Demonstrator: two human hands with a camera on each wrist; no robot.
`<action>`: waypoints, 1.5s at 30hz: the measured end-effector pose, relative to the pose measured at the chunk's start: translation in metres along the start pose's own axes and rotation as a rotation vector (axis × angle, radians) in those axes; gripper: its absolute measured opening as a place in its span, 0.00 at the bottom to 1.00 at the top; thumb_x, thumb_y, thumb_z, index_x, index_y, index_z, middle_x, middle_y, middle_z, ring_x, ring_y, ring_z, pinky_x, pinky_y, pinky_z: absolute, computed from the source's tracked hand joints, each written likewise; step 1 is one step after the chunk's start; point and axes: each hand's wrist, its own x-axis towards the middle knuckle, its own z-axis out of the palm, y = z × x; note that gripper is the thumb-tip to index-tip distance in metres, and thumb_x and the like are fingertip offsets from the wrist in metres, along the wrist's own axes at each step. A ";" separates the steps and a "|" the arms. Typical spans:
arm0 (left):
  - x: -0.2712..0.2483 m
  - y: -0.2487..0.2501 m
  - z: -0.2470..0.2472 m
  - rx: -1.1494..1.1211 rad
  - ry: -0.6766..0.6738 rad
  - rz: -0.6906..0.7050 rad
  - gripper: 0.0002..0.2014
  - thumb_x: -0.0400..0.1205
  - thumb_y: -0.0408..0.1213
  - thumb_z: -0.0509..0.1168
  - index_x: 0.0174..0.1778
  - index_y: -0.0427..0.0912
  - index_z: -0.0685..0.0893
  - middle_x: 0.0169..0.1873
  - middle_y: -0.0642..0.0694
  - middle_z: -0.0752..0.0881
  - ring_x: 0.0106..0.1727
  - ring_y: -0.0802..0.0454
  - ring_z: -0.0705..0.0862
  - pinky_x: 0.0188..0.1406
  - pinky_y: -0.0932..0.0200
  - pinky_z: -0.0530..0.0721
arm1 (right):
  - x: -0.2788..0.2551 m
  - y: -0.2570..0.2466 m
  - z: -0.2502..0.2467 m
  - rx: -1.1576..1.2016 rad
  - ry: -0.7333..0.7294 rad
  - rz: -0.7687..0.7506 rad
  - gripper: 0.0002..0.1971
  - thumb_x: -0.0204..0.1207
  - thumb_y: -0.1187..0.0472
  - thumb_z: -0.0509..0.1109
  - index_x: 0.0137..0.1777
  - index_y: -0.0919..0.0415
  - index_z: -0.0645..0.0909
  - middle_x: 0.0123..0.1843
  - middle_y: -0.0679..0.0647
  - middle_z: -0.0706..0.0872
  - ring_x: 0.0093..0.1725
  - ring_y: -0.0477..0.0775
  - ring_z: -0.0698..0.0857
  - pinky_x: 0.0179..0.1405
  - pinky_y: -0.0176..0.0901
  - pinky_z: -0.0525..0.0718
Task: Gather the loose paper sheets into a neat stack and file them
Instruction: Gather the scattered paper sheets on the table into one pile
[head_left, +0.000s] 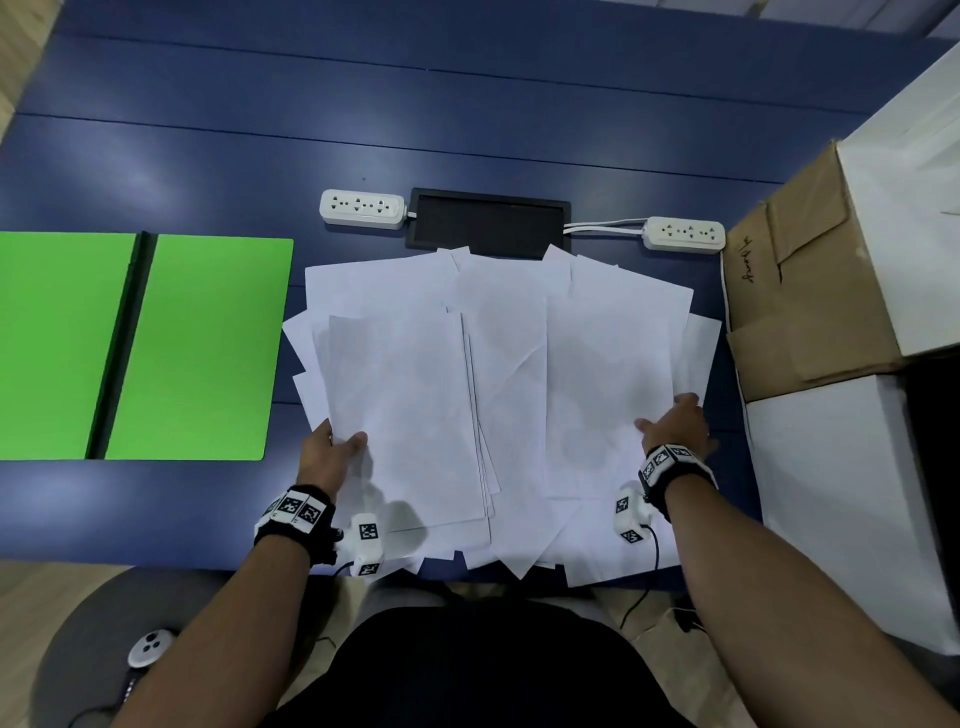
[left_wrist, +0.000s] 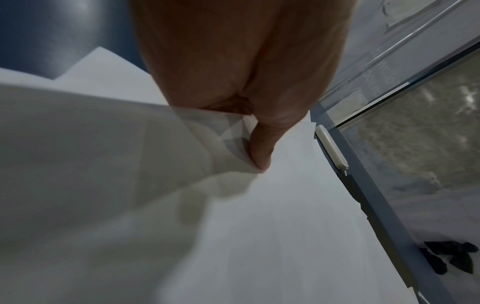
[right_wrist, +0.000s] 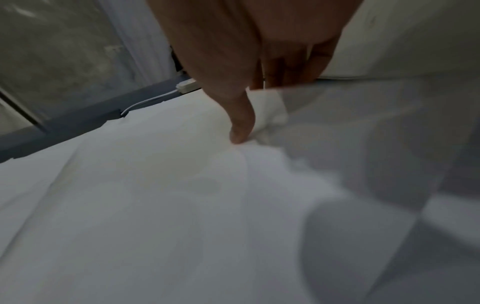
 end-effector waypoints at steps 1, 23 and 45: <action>-0.001 0.000 0.000 0.000 -0.005 0.003 0.14 0.84 0.25 0.69 0.66 0.32 0.85 0.52 0.35 0.90 0.48 0.41 0.86 0.54 0.48 0.85 | -0.002 0.000 -0.001 0.000 0.031 -0.031 0.28 0.73 0.58 0.79 0.69 0.60 0.72 0.67 0.63 0.83 0.68 0.68 0.82 0.69 0.65 0.73; 0.012 -0.012 -0.004 -0.041 -0.009 -0.035 0.15 0.83 0.25 0.70 0.66 0.34 0.85 0.57 0.30 0.90 0.51 0.38 0.88 0.64 0.33 0.86 | -0.101 -0.029 0.023 0.816 -0.283 0.496 0.34 0.76 0.58 0.77 0.79 0.68 0.69 0.74 0.66 0.80 0.70 0.67 0.82 0.61 0.49 0.78; 0.013 -0.018 -0.007 -0.006 -0.007 -0.019 0.12 0.83 0.27 0.70 0.63 0.40 0.86 0.52 0.36 0.92 0.55 0.32 0.89 0.62 0.33 0.87 | -0.046 0.033 0.004 -0.024 -0.089 -0.032 0.22 0.81 0.64 0.67 0.74 0.62 0.76 0.74 0.62 0.69 0.70 0.67 0.76 0.68 0.62 0.78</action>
